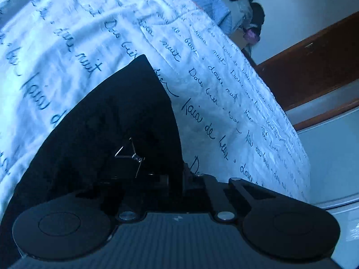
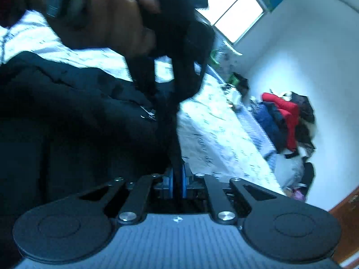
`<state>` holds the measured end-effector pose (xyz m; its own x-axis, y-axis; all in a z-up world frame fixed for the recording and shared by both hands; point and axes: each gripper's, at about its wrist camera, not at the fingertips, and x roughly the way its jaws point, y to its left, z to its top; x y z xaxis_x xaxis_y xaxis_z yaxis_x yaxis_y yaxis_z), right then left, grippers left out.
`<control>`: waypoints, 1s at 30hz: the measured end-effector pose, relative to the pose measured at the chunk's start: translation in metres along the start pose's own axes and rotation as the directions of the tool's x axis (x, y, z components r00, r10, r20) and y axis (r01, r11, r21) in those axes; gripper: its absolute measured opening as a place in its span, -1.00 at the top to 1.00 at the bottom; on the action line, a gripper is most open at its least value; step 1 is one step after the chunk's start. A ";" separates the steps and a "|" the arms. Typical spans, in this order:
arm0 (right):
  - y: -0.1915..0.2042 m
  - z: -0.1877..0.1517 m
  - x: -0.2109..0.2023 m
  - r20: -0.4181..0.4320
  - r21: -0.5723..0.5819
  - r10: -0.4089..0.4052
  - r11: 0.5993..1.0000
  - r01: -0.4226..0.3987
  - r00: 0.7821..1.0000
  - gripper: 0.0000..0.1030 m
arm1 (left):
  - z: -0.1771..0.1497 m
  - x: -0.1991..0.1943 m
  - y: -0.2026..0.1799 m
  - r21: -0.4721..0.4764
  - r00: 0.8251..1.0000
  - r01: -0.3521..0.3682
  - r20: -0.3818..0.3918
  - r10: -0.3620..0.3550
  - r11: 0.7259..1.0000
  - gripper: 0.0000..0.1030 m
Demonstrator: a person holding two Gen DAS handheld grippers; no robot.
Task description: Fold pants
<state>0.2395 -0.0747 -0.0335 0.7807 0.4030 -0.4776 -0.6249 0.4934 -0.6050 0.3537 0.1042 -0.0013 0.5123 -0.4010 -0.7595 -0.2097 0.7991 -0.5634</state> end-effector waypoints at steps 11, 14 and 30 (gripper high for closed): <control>-0.038 -0.042 -0.011 -0.205 0.106 -0.108 0.986 0.131 0.973 0.85 | -0.063 -0.066 0.022 0.077 0.991 0.083 0.094 -0.090 0.994 0.75; -0.024 -0.040 -0.036 -0.217 0.054 -0.124 0.989 0.139 0.968 0.90 | -0.079 -0.081 0.032 0.083 0.990 0.104 0.084 -0.111 0.991 0.75; 0.095 -0.013 -0.113 -0.244 -0.043 0.000 0.999 -0.011 0.970 0.91 | -0.152 -0.123 0.104 0.173 0.995 0.066 0.062 -0.078 0.983 0.74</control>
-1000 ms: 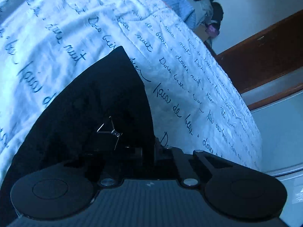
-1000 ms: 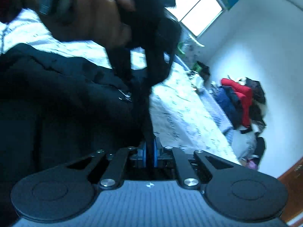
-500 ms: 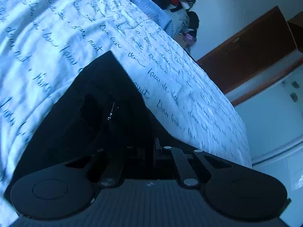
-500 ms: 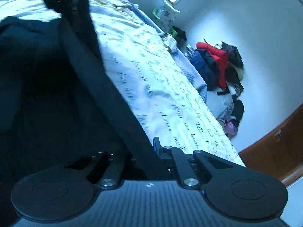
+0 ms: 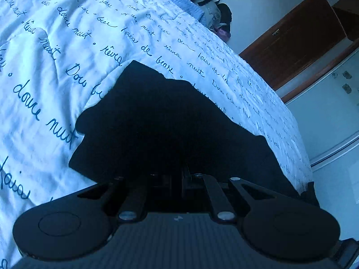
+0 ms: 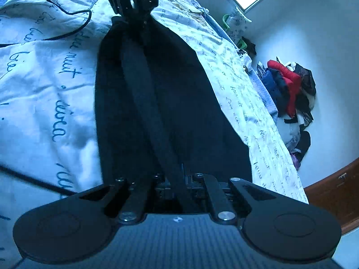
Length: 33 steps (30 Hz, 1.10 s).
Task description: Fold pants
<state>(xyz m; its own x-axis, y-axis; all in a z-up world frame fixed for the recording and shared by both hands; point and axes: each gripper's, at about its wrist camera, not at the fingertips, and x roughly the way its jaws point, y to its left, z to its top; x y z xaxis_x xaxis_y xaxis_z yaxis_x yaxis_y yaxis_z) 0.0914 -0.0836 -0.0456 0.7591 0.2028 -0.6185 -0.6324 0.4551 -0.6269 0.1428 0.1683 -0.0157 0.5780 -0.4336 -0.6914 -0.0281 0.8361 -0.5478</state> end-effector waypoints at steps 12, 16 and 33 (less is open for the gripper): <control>0.030 -0.005 -0.029 0.001 0.056 0.016 0.998 -0.016 1.000 0.91 | -0.015 -0.007 -0.017 0.114 0.991 -0.115 0.077 0.106 0.987 0.72; 0.029 -0.010 -0.026 0.008 0.101 0.012 0.995 -0.013 1.000 0.91 | -0.018 -0.004 -0.016 0.133 0.988 -0.145 0.072 0.136 0.981 0.57; 0.006 -0.054 -0.071 -0.021 0.366 0.077 0.928 -0.064 0.997 0.84 | -0.021 -0.044 -0.029 0.146 0.934 -0.350 0.130 0.332 0.925 0.19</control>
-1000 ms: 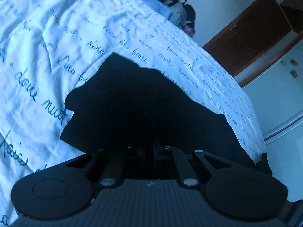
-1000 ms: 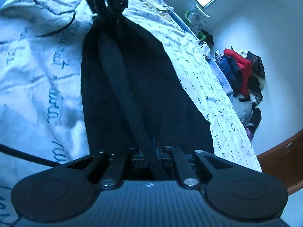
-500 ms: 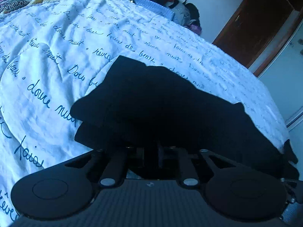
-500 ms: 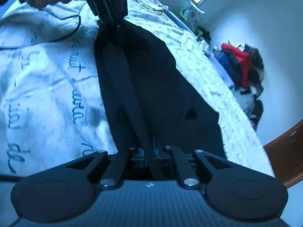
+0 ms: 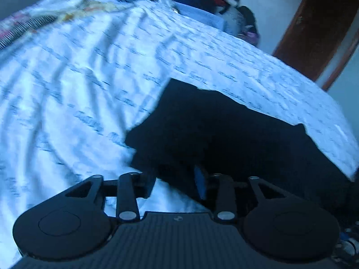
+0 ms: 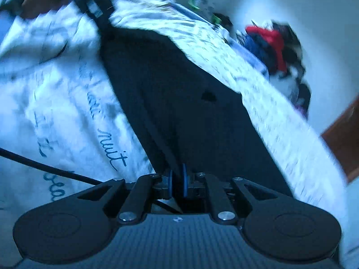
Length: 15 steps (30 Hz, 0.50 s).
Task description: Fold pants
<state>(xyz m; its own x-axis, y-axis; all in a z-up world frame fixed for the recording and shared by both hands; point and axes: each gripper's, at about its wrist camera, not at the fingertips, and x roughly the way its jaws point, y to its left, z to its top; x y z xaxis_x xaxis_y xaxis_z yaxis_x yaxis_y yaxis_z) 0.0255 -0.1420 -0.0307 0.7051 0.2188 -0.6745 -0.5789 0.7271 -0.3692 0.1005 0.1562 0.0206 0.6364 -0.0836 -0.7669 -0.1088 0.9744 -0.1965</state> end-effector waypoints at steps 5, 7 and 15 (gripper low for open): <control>-0.041 -0.016 -0.010 0.037 0.302 0.149 0.941 -0.153 0.988 0.76 | 0.002 -0.030 -0.028 0.063 0.998 0.008 0.059 -0.012 0.998 0.13; -0.051 -0.029 -0.013 0.055 0.386 0.188 0.902 -0.195 0.981 0.76 | 0.002 -0.033 -0.050 0.102 0.995 0.070 0.058 -0.077 0.992 0.01; -0.136 -0.117 -0.076 0.051 0.761 -0.171 0.645 0.073 0.984 0.52 | -0.026 0.003 -0.170 0.305 0.942 0.335 -0.109 -0.316 0.892 -0.07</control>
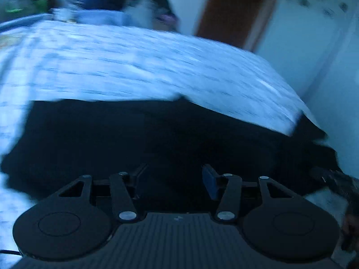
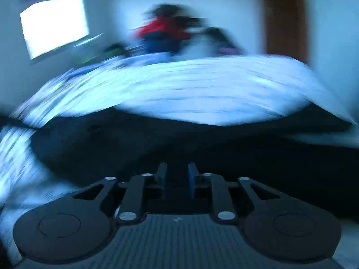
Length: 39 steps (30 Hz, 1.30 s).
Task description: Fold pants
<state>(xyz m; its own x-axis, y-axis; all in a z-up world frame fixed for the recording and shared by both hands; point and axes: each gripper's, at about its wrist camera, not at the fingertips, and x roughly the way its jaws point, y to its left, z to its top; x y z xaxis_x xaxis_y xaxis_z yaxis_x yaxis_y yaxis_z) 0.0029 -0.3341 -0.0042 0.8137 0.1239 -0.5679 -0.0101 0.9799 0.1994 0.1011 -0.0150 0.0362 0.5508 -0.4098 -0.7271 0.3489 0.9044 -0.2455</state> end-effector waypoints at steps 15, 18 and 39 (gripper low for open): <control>-0.137 0.093 0.061 0.024 0.268 -0.278 0.927 0.262 0.960 -0.11 | -0.010 0.087 -0.113 0.129 0.941 0.304 -0.191 -0.277 0.944 -0.17; -0.155 0.106 0.105 -0.096 0.337 -0.327 0.878 0.340 0.940 -0.11 | -0.011 0.097 -0.124 0.162 0.938 0.311 -0.210 -0.275 0.936 -0.13; -0.192 0.033 -0.021 0.150 0.591 -0.423 0.763 0.262 0.893 0.87 | -0.041 0.098 -0.171 0.482 0.988 0.157 -0.065 -0.143 0.862 0.70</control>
<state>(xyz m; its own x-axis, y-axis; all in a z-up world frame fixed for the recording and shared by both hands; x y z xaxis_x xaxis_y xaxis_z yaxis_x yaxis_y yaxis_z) 0.0064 -0.5301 -0.0044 0.8186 -0.3277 -0.4716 0.5491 0.6872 0.4756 0.0642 -0.2051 -0.0196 0.4448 -0.5264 -0.7246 0.7525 0.6584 -0.0164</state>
